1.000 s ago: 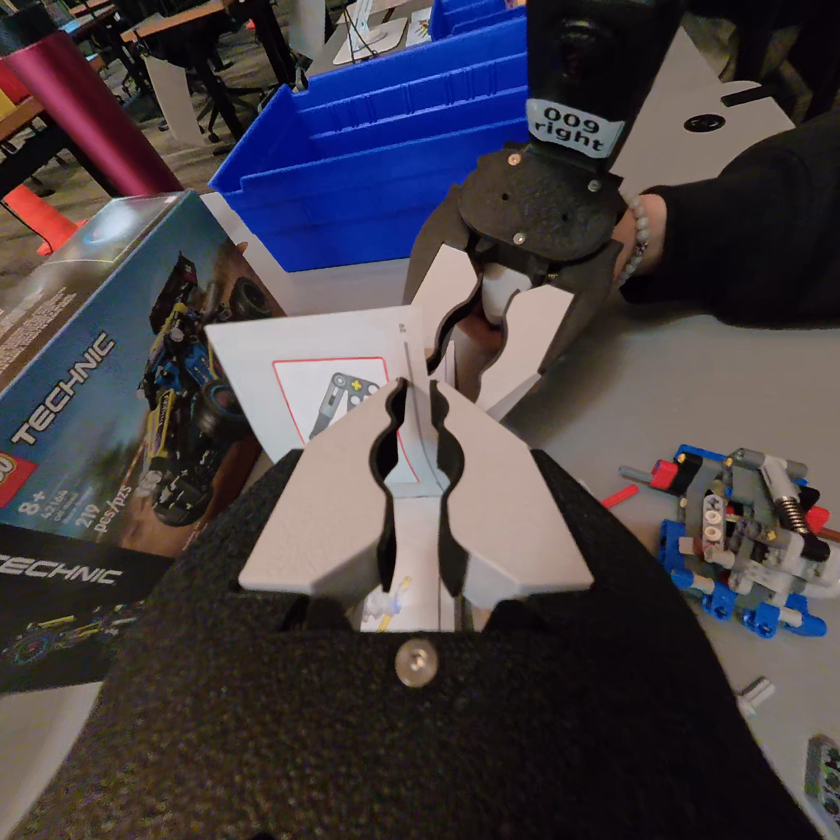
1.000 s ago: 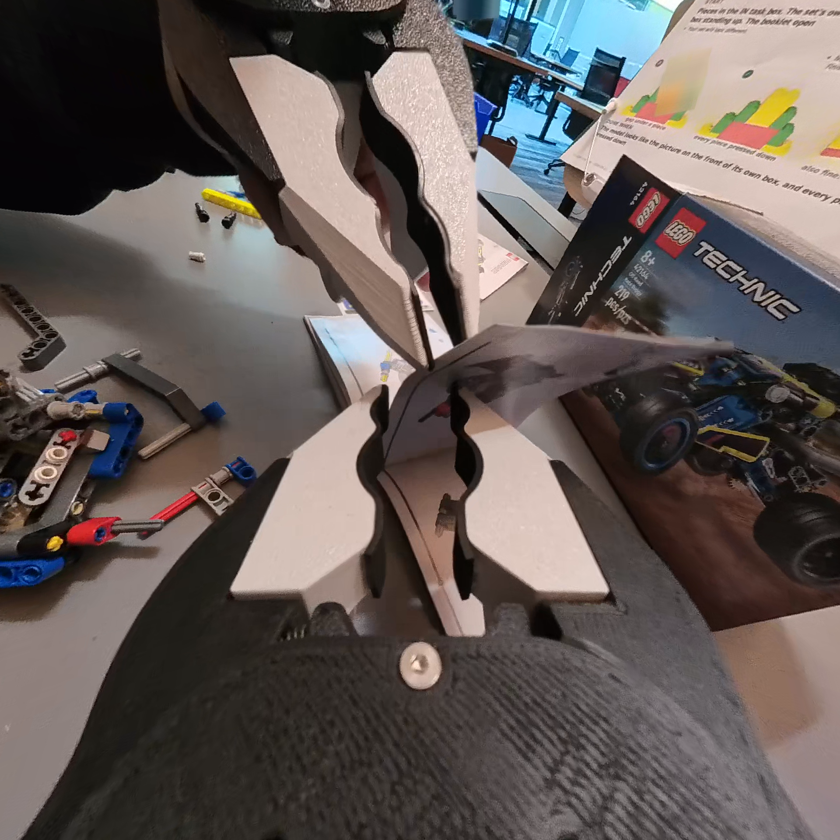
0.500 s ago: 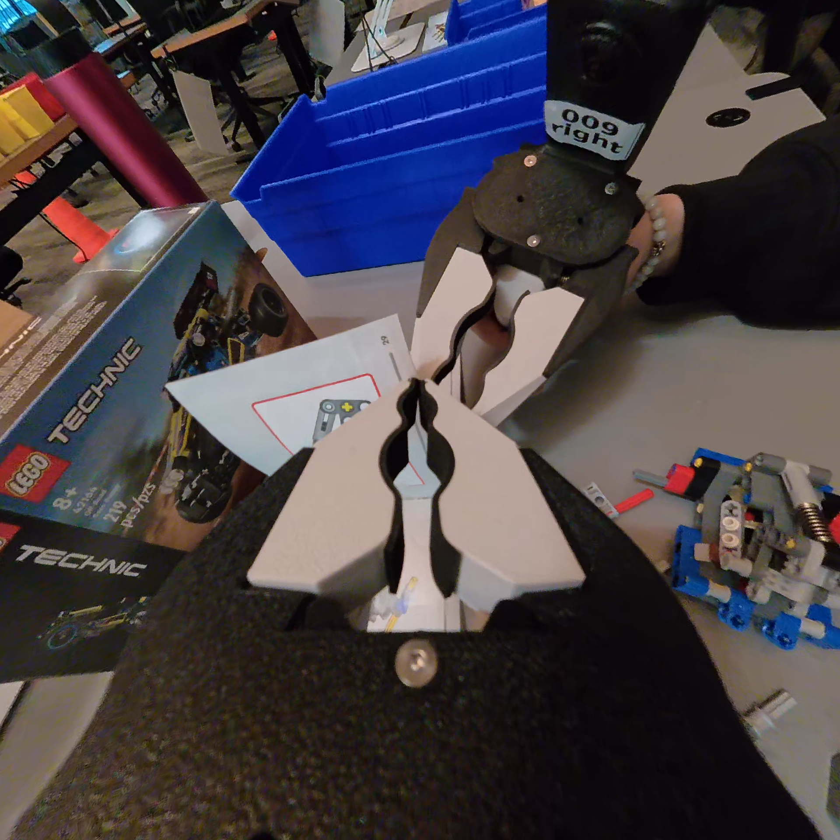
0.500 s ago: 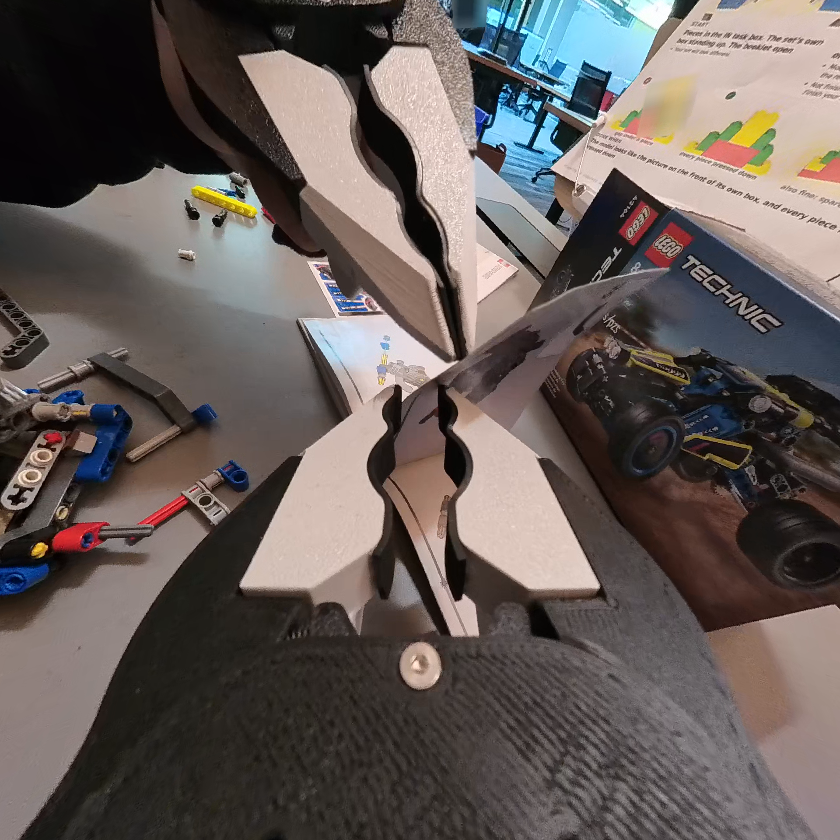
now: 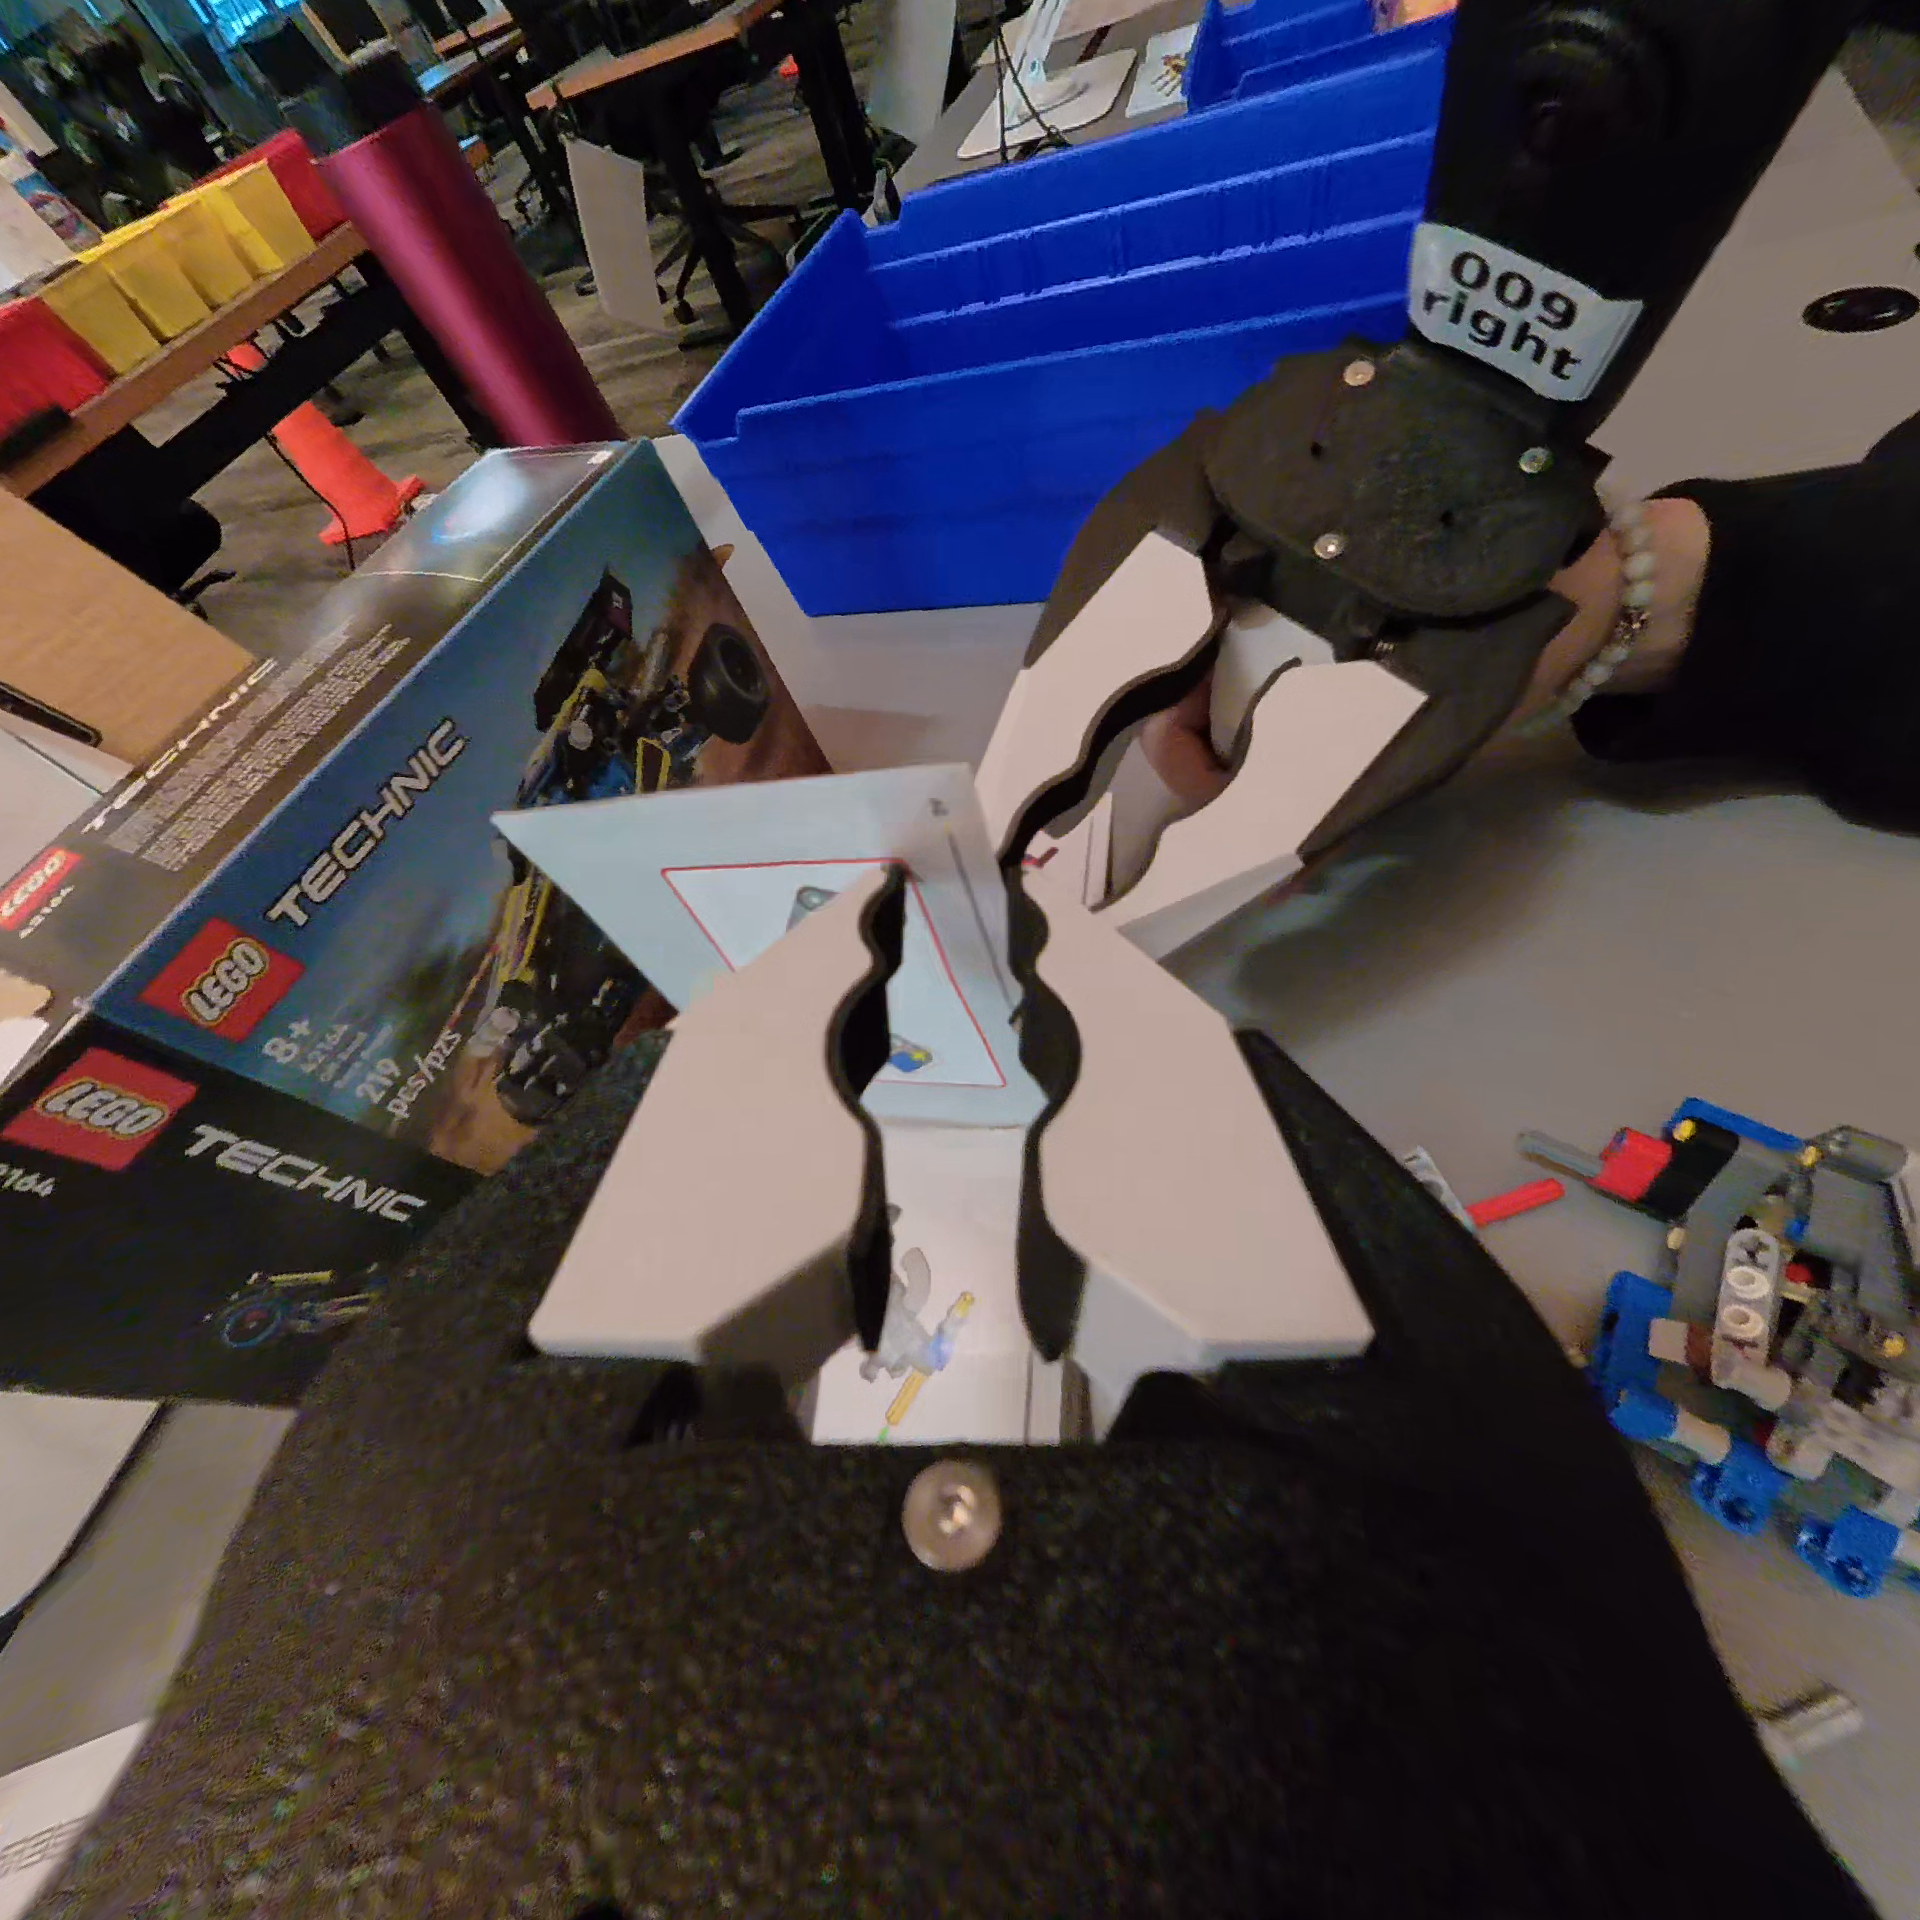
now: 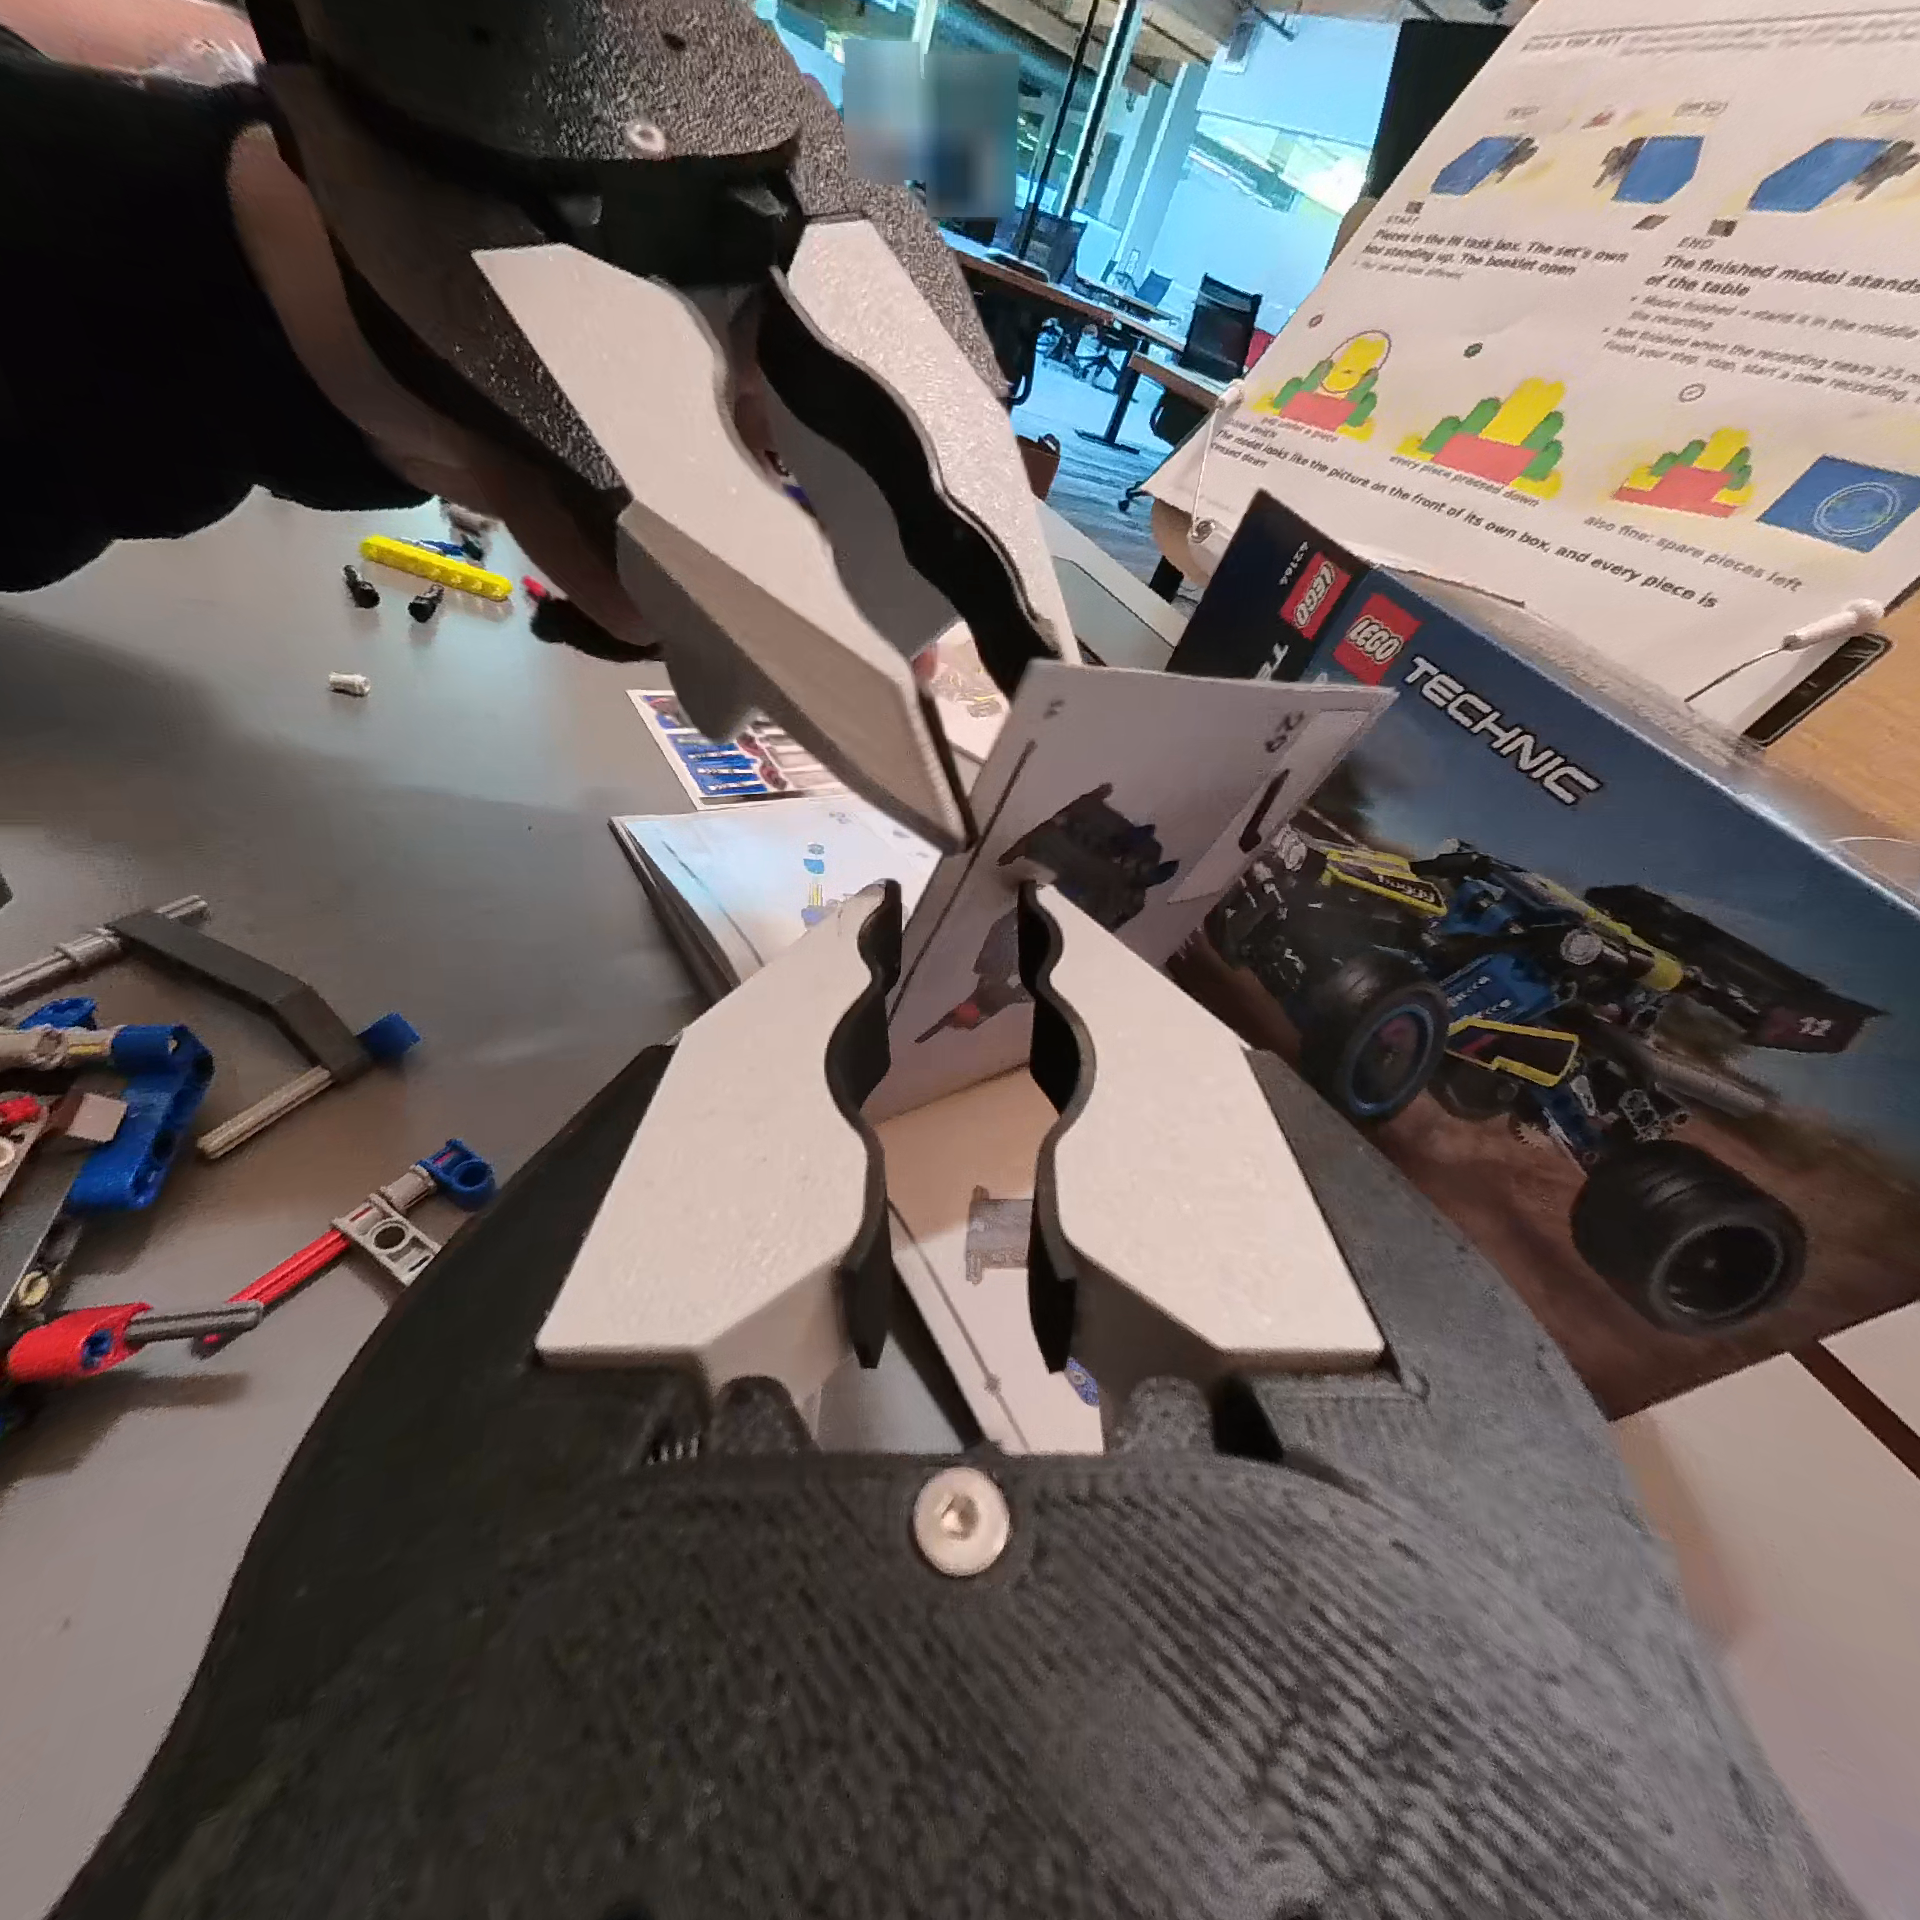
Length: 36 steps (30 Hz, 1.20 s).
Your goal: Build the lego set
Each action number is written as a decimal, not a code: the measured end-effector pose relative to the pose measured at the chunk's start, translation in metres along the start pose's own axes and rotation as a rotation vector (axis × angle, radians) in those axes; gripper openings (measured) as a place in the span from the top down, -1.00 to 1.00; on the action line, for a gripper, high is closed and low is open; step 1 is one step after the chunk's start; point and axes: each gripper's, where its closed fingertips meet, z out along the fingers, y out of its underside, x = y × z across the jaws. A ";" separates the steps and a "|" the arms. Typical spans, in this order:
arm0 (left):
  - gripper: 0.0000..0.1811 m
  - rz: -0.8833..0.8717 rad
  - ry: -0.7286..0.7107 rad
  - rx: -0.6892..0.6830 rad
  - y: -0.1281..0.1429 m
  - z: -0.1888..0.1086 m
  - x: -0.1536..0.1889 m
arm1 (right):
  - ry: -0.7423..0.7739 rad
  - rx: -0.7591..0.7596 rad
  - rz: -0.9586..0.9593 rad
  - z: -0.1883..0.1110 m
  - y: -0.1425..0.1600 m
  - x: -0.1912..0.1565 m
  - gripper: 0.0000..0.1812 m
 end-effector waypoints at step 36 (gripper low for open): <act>0.99 0.182 -0.043 0.014 0.017 -0.005 0.017 | -0.109 0.168 0.461 -0.015 -0.022 0.004 0.88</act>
